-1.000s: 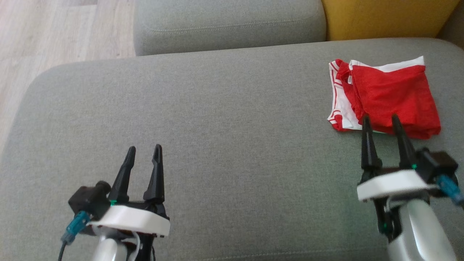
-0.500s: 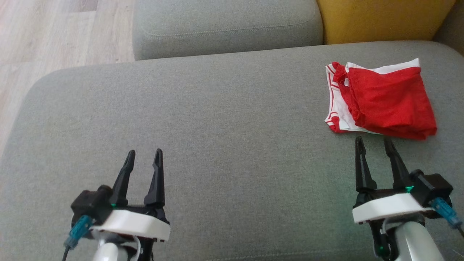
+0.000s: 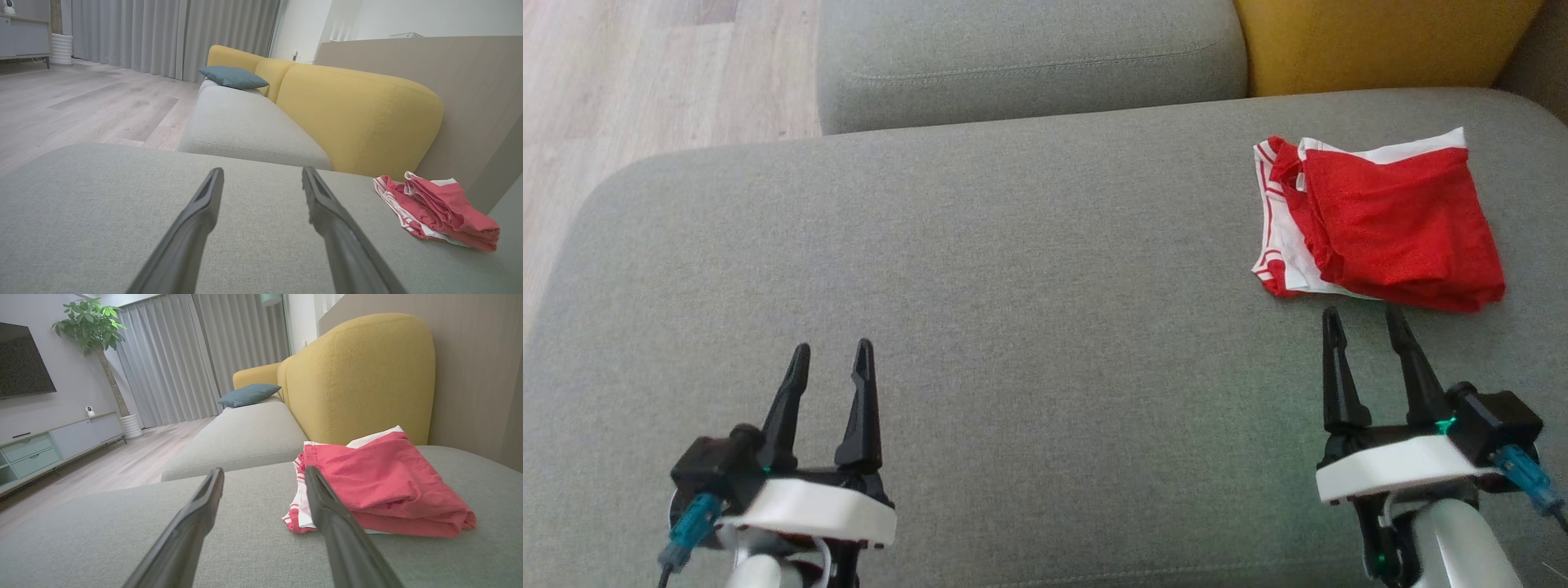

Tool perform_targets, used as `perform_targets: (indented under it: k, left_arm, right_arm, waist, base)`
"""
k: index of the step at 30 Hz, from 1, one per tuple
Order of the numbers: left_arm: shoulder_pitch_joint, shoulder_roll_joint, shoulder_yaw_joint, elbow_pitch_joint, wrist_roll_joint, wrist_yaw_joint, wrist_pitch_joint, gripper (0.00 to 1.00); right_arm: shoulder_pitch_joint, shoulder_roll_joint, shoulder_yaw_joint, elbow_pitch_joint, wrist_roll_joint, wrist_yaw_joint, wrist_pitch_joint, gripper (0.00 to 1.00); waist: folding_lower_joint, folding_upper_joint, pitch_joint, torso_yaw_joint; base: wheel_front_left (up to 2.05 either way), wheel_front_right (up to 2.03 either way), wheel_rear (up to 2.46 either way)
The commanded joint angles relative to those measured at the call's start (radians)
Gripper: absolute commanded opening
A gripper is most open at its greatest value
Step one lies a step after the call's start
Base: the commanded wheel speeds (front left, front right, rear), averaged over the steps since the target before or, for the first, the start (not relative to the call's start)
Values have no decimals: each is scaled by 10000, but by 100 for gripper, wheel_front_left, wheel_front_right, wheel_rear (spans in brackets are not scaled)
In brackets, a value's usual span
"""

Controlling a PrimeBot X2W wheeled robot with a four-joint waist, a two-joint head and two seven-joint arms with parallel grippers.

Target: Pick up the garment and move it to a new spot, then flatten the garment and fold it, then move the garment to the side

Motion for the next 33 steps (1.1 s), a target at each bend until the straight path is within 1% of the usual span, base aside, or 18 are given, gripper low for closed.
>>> perform_targets:
  k: [1,5,12,17,18,22,33]
  left_arm:
    - [-319,50,405,-267,-11,-21,-122,100]
    - [-298,50,450,-203,-7,-20,-122,100]
    - [-232,50,454,-200,-115,36,-122,100]
    - [-244,50,499,-254,-131,-54,-122,100]
    - [33,0,70,93,-147,-32,0,0]
    - [160,-25,-28,574,-159,-30,22,0]
    - [20,47,166,671,-1473,-153,297,0]
  right_arm:
    - [-346,-21,266,-328,70,33,-135,100]
    - [-357,-21,294,-311,312,33,-135,100]
    - [-383,-20,349,-357,293,33,-135,100]
    - [-381,-20,393,-370,322,33,-135,100]
    - [-2,0,113,-8,320,0,0,0]
    - [130,17,112,446,334,0,20,0]
    - [85,-1,-10,379,1670,3,348,0]
  waist:
    - [0,-1,2,0]
    - [0,-1,-5,-4]
    - [0,-1,-13,-14]
    - [0,-1,-12,-13]
    - [0,-1,-13,-13]
    - [0,-1,-13,-12]
    - [0,-1,0,20]
  base:
    - [0,0,0]
    - [0,0,0]
    - [0,0,0]
    - [0,0,0]
    - [0,0,0]
    - [0,0,0]
    - [0,0,0]
